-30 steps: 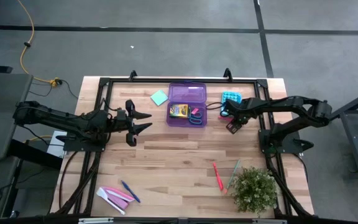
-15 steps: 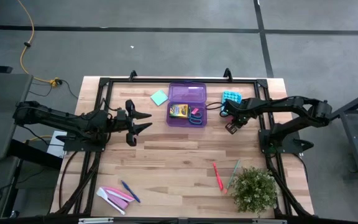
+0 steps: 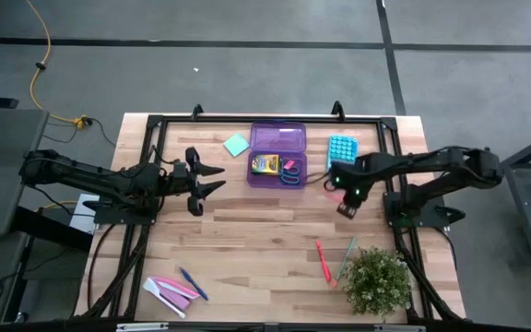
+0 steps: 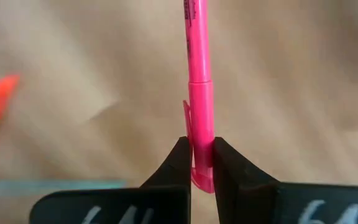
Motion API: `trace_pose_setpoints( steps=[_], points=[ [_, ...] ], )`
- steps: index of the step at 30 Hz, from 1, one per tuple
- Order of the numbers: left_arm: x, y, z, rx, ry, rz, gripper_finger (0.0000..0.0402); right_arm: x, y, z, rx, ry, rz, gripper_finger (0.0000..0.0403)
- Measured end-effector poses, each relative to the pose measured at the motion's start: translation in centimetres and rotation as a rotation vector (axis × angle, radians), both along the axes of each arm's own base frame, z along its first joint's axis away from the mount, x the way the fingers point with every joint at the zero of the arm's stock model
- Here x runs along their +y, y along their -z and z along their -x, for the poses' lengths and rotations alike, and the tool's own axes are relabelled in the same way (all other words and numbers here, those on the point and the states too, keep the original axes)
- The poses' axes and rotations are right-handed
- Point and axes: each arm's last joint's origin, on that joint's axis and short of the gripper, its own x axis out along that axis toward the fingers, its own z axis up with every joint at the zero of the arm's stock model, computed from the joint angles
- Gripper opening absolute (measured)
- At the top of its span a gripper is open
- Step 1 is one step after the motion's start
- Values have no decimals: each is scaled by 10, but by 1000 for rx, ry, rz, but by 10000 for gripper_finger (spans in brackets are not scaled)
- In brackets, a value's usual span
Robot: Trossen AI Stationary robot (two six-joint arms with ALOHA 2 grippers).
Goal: Pack school essentials
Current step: Put the pink pen into the violet supply box
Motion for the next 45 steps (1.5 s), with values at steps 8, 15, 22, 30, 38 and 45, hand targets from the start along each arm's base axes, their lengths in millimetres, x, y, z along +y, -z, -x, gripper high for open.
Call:
trace_pose_setpoints(
  steps=[8,15,22,30,38,45],
  points=[
    [0,0,0,0,-2,0,156,45,-17,-45,-532,-264,127,5],
    [0,-1,0,-11,-1,8,156,51,-61,-84,-1140,-355,512,5],
    [0,-5,1,-56,0,7,156,31,-71,-103,-1351,-290,667,5],
    [0,-5,1,-56,-1,7,156,20,-54,-113,-1283,-255,671,5],
    [0,-5,1,-56,-1,7,156,8,-40,-111,-921,-195,763,5],
    [0,-6,1,-60,-1,7,156,-13,-12,-124,-610,-200,750,5]
  ],
)
